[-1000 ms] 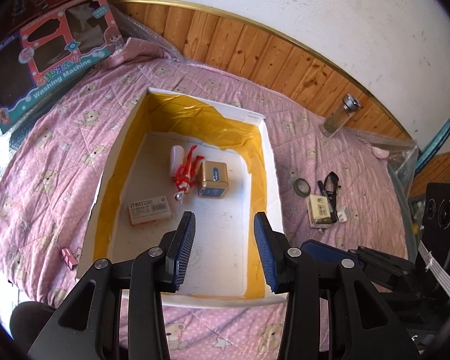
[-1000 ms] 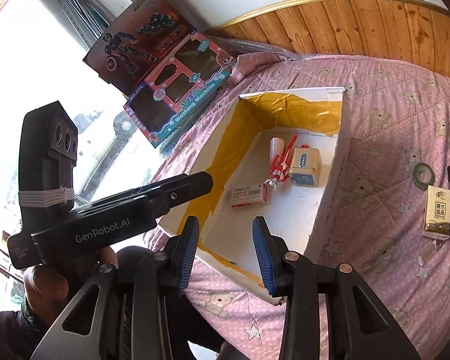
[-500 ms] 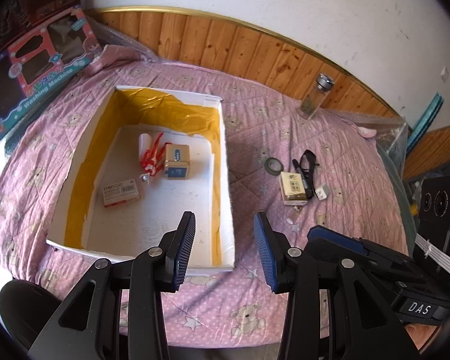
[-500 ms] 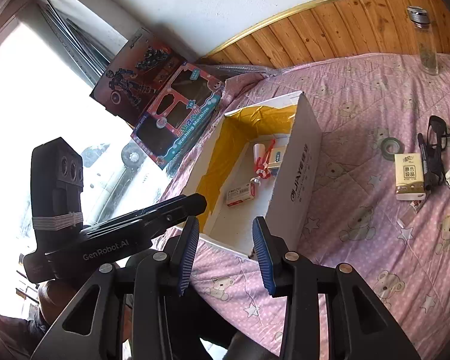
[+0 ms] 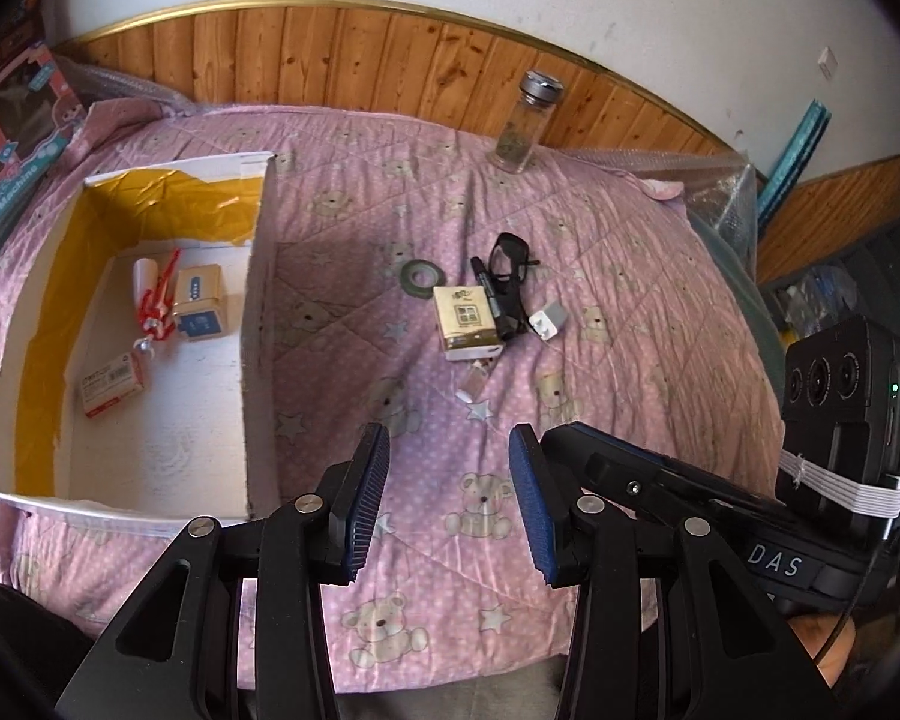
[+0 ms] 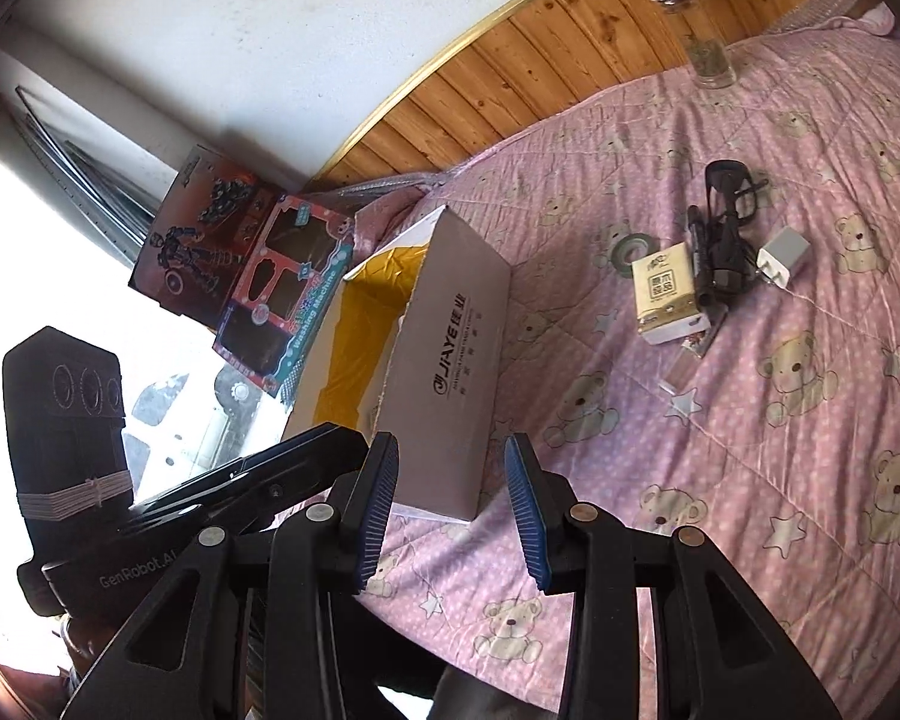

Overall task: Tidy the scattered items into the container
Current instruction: 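Move both tools away from the box toward the tissue pack and charger, then grasp the tissue pack with the left tool while the right tool grasps the white charger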

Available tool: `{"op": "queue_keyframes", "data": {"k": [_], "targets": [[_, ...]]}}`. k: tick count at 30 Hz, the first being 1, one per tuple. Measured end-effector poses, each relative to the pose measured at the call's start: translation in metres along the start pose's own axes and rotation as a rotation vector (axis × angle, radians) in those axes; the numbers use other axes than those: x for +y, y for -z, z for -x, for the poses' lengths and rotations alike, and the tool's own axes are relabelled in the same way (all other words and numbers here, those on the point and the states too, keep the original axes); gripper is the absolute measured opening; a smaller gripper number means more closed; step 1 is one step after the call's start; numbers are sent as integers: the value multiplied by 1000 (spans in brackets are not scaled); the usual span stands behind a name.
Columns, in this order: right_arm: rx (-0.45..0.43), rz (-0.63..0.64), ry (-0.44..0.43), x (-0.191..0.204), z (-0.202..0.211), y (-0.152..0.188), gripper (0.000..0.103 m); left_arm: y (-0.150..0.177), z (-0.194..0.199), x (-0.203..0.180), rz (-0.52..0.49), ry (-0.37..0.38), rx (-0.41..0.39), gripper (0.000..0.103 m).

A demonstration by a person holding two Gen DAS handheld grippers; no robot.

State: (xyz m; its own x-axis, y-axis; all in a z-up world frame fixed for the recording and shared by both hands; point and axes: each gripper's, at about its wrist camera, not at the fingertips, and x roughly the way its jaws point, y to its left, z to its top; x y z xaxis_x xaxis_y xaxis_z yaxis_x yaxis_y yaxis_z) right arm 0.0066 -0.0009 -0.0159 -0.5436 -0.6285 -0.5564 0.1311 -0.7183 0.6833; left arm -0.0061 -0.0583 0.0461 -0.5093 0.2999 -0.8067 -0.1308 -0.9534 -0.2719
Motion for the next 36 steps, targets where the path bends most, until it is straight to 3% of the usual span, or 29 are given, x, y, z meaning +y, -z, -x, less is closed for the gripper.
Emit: {"op": "queue_keyframes", "data": {"k": [10,24,30,36], "targets": [[-38,-61,124,-51,5,-22,45,-21,-63,-20,16,59,82,48],[-6,-133,364,-143,-22,-78,50,-51,-162,-22,59,61,161,48],[17,-166,426,-172,-46,-101,52,-60,-197,-24,31,38,173,48],[36,-157,489,-195,-79,-119,60,-61,-230,-19,-24,-58,179,48]]}}
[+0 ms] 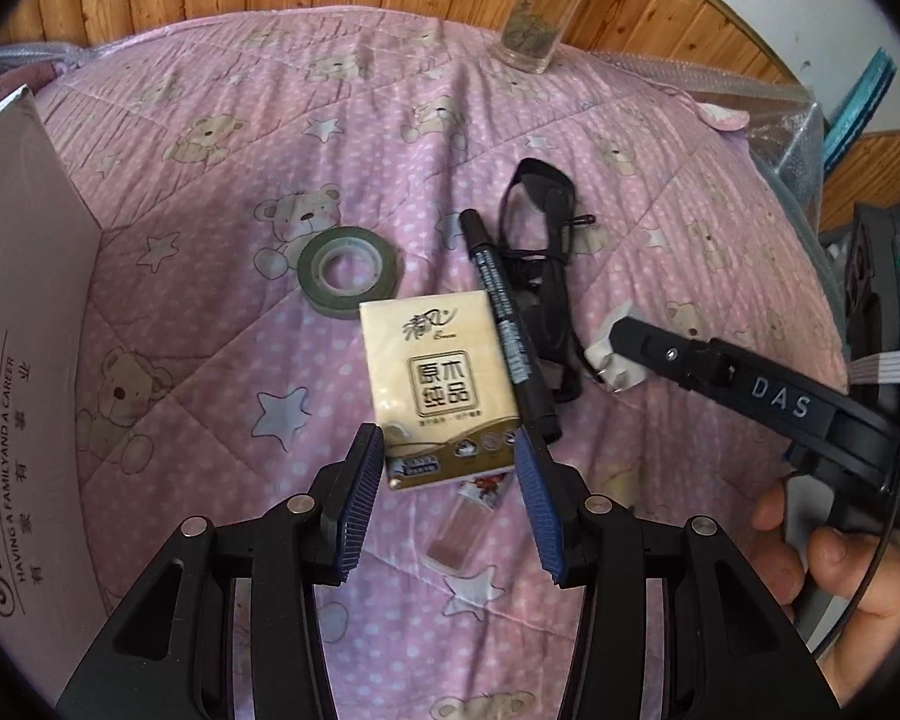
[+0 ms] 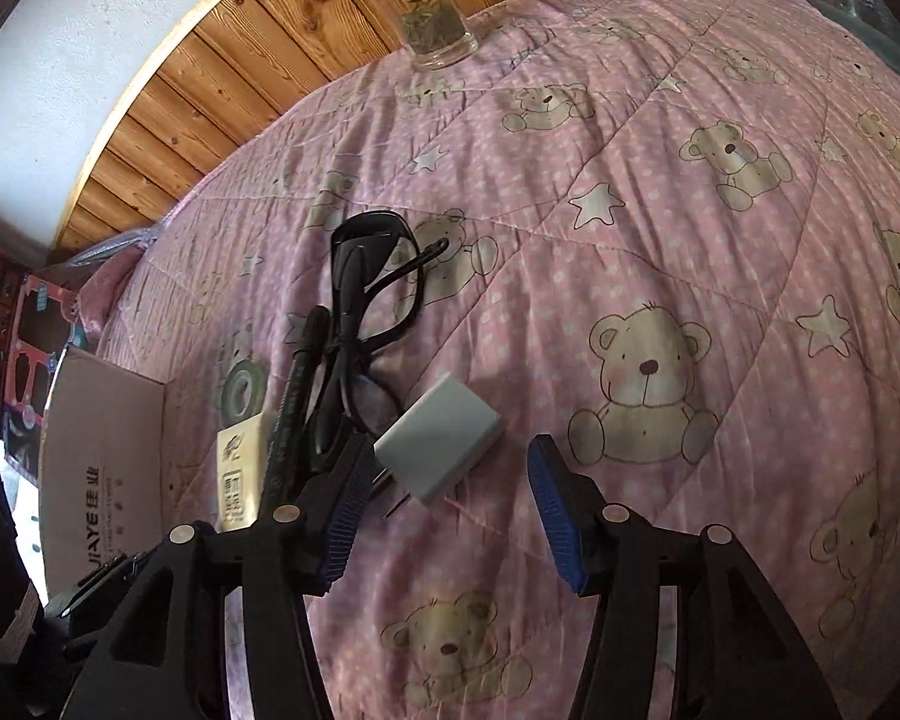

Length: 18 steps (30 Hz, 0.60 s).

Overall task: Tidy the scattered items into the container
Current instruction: 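Grasp the tissue pack with the left tool while the right tool grasps the white charger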

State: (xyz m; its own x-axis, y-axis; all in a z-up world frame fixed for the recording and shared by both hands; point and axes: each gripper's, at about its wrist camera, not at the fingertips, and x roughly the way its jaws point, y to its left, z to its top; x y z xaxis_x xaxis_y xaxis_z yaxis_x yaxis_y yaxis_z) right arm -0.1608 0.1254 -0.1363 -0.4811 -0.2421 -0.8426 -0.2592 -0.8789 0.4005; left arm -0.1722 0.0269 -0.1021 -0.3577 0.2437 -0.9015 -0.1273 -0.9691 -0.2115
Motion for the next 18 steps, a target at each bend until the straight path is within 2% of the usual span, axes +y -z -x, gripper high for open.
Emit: {"op": "queue_keyframes", "data": {"k": [2,5,7,9,11,14,18], "targets": [[-16,36,27,4,-7,-5,60,-2,-3,11,38,-5,-20,55],[-31,113,69,13,-10,-5,60,-6,-2,19,79,20,-32,53],[-40,152,90,17,-12,-4,60,-10,-1,16,77,75,-31,53],[-47,184,110,19,-12,-3,59,-14,-4,8,68,82,-36,53],[-47,182,121,17,-10,-4,46,-16,-8,2,64,76,-37,53],[-47,148,106,8,-4,-7,38,-18,-22,-2,58,73,-17,59],[-46,109,87,-2,1,-9,36,-22,-28,9,137,105,5,62]]}}
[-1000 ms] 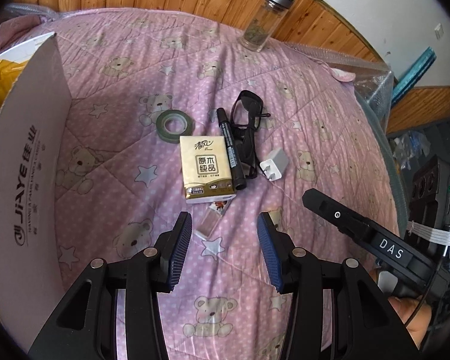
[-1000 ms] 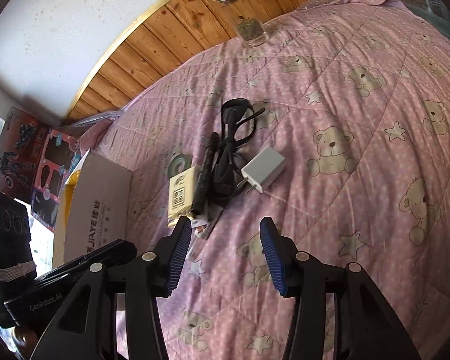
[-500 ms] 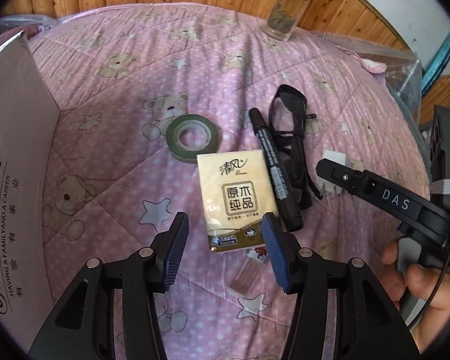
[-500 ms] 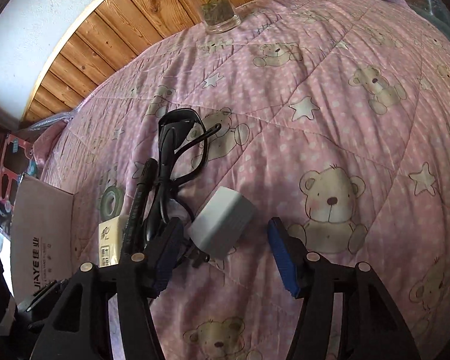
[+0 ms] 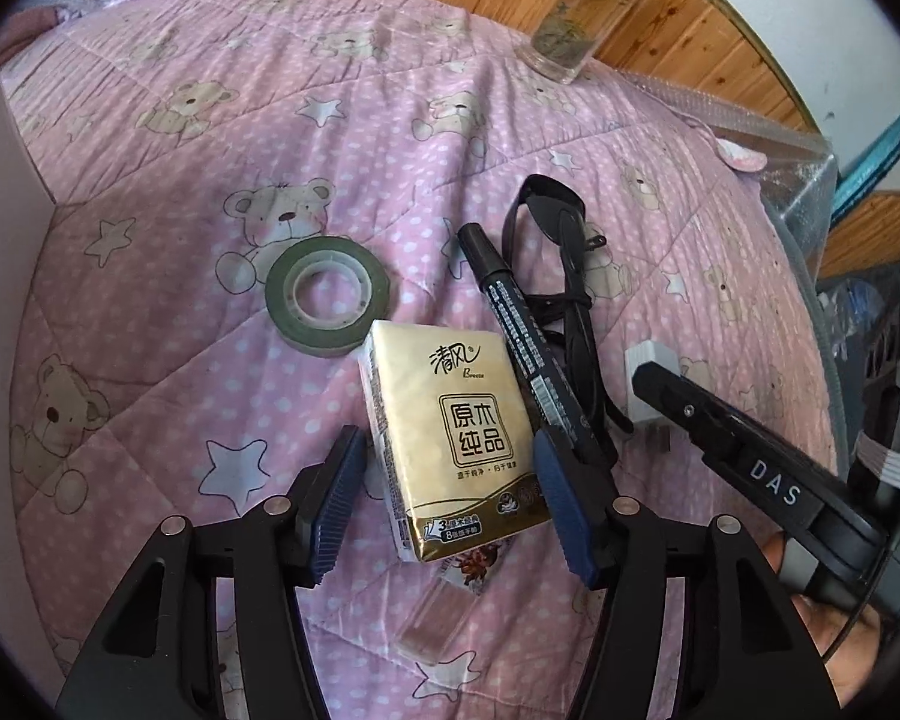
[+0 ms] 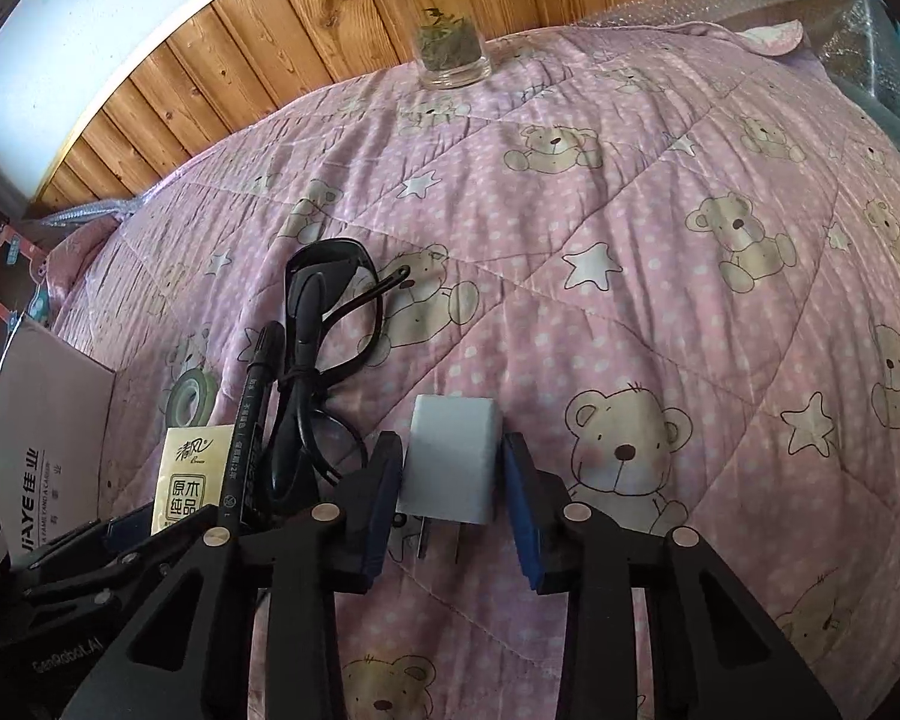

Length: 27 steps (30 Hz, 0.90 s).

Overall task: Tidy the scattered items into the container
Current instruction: 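Grasp the tissue pack with the left tool while the right tool grasps the white charger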

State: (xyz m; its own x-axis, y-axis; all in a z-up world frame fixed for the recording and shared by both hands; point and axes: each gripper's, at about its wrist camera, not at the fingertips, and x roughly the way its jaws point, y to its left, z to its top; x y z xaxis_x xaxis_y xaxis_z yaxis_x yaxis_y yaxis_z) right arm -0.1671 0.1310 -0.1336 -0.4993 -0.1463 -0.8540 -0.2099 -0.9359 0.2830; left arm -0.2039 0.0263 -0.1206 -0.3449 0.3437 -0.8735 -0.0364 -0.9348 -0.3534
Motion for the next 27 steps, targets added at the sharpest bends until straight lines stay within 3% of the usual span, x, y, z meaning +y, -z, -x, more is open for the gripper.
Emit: {"op": "queue_keyframes", "data": {"k": [10,27], "targets": [[-20,-7,-15,-4,3,1,34,-1,4,-6,-39,8,-52,46],[-28,36,-67,23,20,11,34,18,36,9,-18,-36,-66,45]]}}
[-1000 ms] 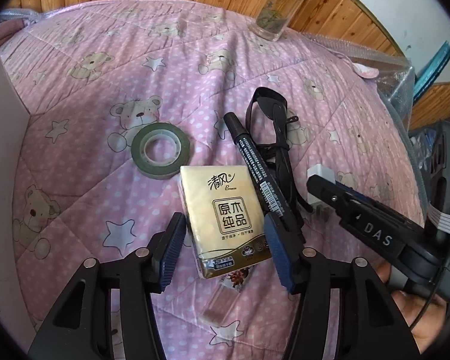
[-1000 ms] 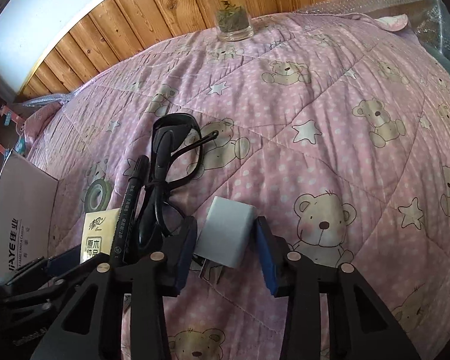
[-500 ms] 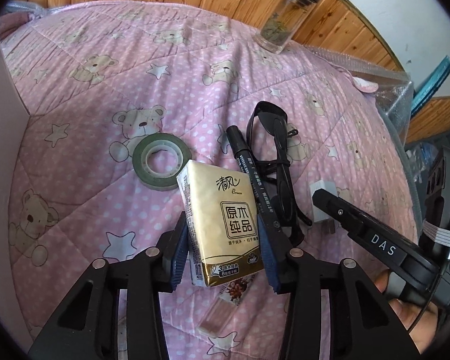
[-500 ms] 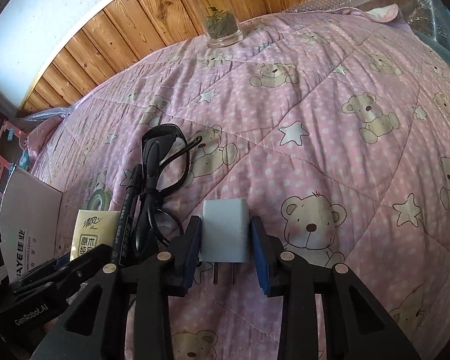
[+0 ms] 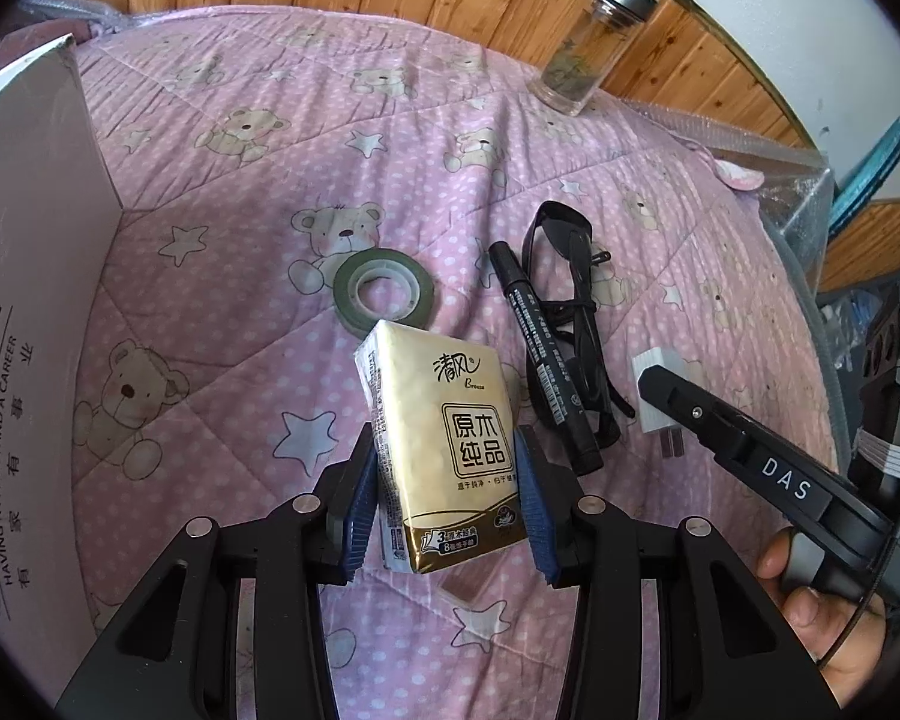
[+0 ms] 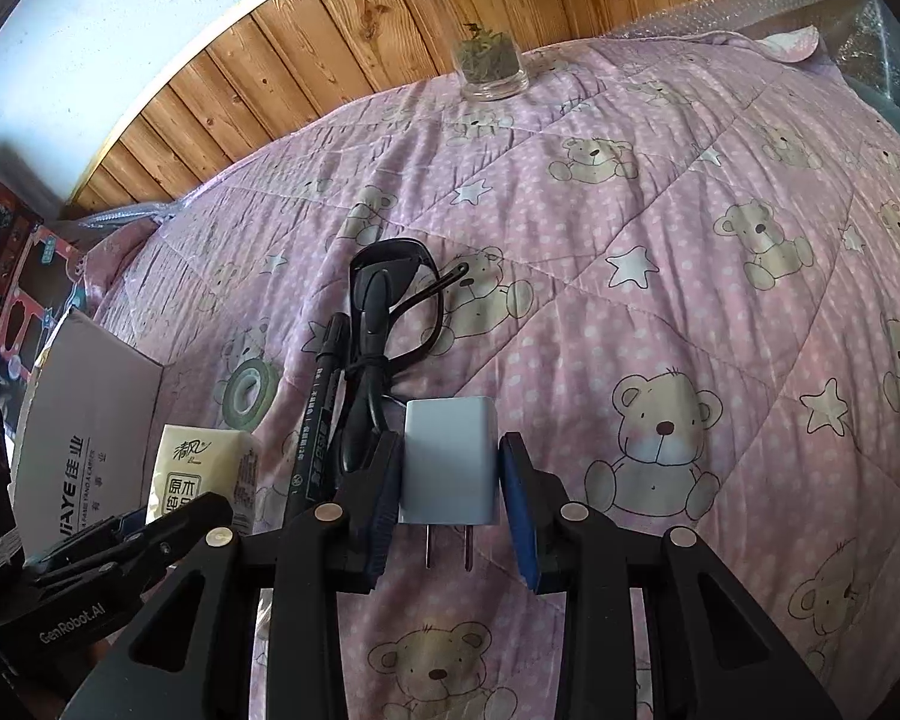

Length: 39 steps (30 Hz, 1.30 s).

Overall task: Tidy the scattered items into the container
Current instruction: 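Grasp the tissue pack with the left tool while the right tool grasps the white charger, then carry the tissue pack and white charger with both tools over the white box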

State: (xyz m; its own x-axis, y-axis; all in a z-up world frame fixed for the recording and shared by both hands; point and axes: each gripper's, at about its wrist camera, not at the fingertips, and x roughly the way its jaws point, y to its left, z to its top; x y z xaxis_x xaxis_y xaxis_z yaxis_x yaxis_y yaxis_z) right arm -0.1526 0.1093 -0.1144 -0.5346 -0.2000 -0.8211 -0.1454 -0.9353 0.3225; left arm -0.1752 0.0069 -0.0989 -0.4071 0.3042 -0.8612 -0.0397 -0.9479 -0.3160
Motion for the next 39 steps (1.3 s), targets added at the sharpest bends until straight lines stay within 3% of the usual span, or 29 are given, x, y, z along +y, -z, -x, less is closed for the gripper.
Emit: {"op": "queue_keyframes", "data": {"k": [23,39], "targets": [[-18,32,-54,43,50,60,34,64,87,3,-3,-27,-51,45],[-31,43,-69,55,78,98,34,93,123,5,-5,-33,-83,45]]}}
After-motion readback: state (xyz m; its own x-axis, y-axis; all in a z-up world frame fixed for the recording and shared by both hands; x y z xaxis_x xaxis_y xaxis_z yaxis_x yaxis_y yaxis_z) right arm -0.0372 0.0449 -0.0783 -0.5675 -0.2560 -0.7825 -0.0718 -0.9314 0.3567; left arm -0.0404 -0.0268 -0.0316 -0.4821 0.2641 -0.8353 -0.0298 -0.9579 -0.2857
